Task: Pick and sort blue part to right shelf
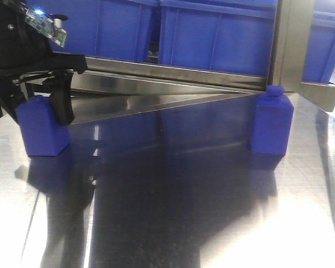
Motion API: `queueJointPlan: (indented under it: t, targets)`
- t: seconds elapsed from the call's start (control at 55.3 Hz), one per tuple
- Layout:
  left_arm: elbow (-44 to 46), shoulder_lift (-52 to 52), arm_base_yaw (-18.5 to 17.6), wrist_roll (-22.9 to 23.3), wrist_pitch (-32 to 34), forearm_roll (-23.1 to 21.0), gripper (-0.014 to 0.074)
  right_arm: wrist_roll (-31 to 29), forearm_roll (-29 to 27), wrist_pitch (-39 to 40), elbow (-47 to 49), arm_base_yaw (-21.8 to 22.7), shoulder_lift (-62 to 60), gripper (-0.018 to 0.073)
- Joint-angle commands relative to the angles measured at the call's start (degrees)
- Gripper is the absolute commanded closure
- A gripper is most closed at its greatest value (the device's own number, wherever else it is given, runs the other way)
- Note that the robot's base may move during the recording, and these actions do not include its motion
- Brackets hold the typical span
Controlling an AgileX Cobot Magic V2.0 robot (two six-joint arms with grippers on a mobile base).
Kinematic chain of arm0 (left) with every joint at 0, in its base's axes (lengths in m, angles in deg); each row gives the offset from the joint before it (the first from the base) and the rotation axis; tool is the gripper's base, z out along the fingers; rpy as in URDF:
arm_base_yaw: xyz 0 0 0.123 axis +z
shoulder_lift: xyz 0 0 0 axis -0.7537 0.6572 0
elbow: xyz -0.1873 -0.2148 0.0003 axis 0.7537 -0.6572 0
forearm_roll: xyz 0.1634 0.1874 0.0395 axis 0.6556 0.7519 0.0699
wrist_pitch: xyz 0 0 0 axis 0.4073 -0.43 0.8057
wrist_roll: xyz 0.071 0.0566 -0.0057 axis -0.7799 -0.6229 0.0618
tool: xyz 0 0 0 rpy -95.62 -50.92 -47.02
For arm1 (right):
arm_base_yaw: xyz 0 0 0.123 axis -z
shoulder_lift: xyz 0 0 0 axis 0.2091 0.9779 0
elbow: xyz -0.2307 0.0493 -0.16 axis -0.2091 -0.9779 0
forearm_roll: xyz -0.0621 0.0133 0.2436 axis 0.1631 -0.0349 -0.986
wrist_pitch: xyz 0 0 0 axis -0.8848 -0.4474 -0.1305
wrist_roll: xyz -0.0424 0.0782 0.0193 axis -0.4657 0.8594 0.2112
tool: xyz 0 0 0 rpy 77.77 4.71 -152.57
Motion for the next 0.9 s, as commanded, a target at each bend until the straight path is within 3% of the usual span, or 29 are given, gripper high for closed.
queueJointPlan:
  t: [0.0, 0.217, 0.398, 0.651, 0.886]
  targets:
    - [1.7, -2.9, -0.3, 0.7, 0.3, -0.3, 0.0307, -0.6, 0.0, 5.5, 0.5, 0.2, -1.0, 0.051]
    - [3.8, -3.8, -0.4, 0.7, -4.4, 3.2, 0.0346, -0.6, 0.0, 5.4, 0.5, 0.2, -1.0, 0.051]
    - [3.8, -10.5, -0.4, 0.6, -2.8, 5.3, 0.0346, -0.6, 0.0, 5.7, 0.5, 0.2, -1.0, 0.051]
    - [-2.6, -26.2, -2.4, 0.4, 10.2, 6.3, 0.0346, -0.6, -0.1, 5.9, 0.5, 0.2, -1.0, 0.051]
    - [-20.8, -40.7, -3.7, 0.4, 26.2, 6.2, 0.0346, -0.6, -6.2, 5.2, 1.8, 0.2, -1.0, 0.051]
